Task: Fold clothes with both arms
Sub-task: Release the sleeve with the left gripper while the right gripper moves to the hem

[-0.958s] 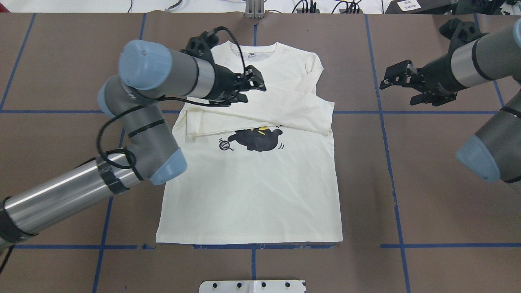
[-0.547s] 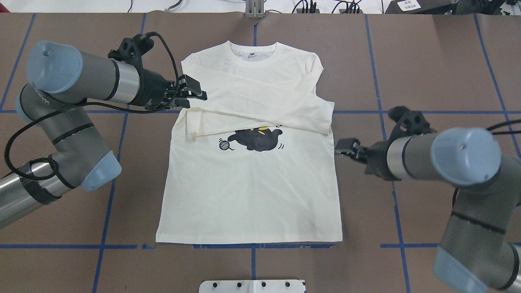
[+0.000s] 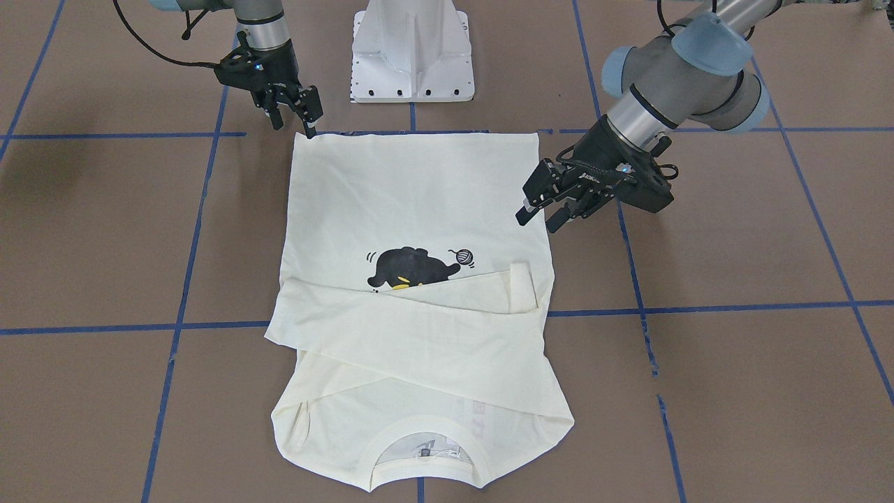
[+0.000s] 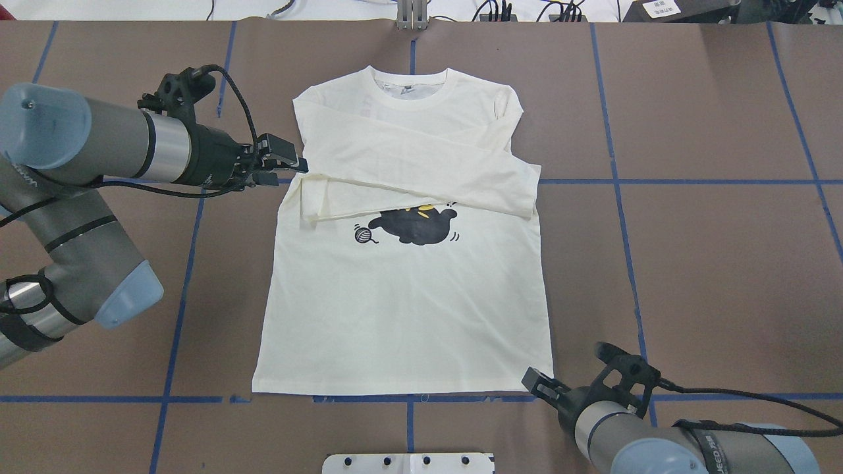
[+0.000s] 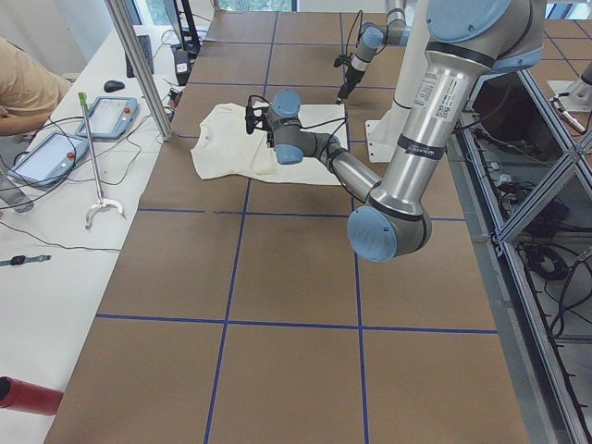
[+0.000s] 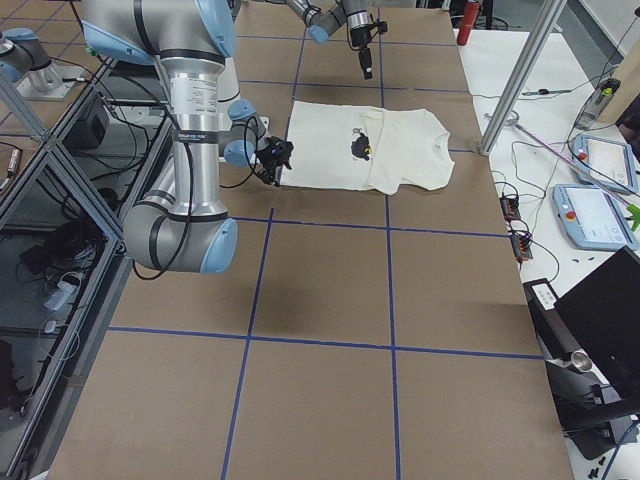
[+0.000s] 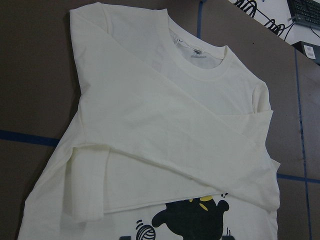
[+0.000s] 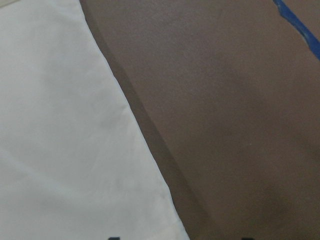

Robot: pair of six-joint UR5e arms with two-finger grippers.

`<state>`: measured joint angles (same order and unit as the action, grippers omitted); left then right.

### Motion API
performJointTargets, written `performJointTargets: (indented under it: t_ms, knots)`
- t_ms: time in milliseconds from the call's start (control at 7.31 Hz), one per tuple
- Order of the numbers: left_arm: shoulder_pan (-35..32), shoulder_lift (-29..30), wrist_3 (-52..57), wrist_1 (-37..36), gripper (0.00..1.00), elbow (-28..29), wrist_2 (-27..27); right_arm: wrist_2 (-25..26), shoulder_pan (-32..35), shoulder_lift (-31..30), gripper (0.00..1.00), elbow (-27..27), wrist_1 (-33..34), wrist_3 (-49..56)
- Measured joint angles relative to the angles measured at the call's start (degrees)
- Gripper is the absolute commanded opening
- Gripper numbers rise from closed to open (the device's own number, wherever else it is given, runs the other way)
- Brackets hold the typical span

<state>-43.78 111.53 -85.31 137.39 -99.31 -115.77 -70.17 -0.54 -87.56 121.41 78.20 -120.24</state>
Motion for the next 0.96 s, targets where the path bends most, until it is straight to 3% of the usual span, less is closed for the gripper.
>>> performJointTargets:
  t_ms: [958]
  knots:
    - [0.09, -2.40, -0.03, -0.01, 0.71, -2.46, 0.03, 1.82, 0.62, 1.89, 0.59, -2.32, 1.57, -1.99]
